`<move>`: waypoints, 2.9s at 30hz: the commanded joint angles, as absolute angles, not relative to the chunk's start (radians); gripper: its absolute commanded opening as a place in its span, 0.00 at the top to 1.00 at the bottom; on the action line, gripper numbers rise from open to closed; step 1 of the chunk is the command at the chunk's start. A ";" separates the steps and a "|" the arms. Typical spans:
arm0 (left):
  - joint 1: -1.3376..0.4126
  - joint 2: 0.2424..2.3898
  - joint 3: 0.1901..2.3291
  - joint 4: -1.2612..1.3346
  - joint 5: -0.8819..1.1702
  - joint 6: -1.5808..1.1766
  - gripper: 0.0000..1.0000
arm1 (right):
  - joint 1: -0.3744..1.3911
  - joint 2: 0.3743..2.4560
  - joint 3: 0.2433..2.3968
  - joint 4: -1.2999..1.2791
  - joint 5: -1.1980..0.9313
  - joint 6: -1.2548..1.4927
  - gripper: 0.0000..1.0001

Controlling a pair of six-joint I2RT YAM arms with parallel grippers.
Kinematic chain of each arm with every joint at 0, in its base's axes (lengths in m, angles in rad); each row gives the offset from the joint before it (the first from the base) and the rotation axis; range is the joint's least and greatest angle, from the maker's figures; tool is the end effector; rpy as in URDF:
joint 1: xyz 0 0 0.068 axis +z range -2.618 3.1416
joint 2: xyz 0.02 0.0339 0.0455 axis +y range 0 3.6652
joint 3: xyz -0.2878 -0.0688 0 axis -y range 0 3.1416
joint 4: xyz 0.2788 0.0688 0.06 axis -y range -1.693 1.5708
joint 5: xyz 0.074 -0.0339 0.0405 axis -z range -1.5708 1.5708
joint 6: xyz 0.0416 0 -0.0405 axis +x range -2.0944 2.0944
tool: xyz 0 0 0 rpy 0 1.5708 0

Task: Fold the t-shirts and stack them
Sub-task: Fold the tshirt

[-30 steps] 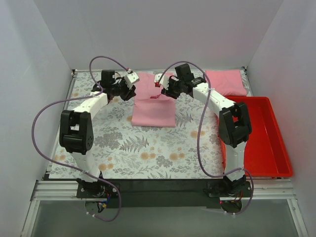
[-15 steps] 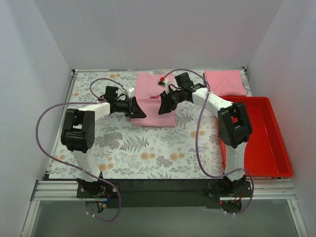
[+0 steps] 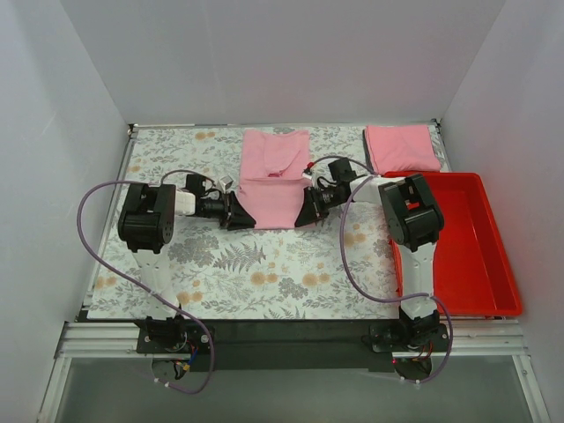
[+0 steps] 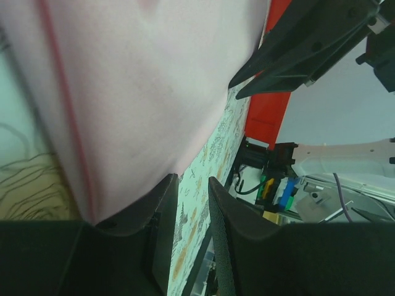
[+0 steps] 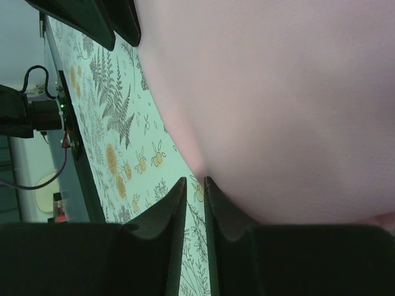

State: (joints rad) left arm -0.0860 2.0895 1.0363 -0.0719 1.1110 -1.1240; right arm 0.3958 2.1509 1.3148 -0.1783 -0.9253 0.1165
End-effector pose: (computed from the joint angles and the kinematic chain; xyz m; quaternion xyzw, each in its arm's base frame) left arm 0.3880 -0.0709 0.0674 0.3098 -0.7773 0.5298 0.1381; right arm 0.4130 0.2086 0.1035 -0.2412 0.8350 0.4774 0.1290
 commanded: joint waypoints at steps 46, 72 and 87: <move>-0.195 1.666 0.703 0.031 0.695 0.532 0.67 | 0.618 1.847 1.112 -0.256 -0.284 -0.973 0.46; -0.156 1.677 1.254 -0.442 0.778 0.370 1.00 | 0.492 1.782 1.492 -0.512 -0.368 -0.946 0.99; -0.242 1.355 1.013 -0.816 0.876 0.443 1.00 | 0.575 1.494 1.225 -0.701 -0.498 -0.925 0.99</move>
State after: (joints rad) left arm -0.2161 1.5246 1.0698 -0.6399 0.8009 0.4366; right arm 0.5301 1.6279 1.3056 -0.6041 -0.4160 -0.9627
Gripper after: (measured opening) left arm 0.028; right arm 0.031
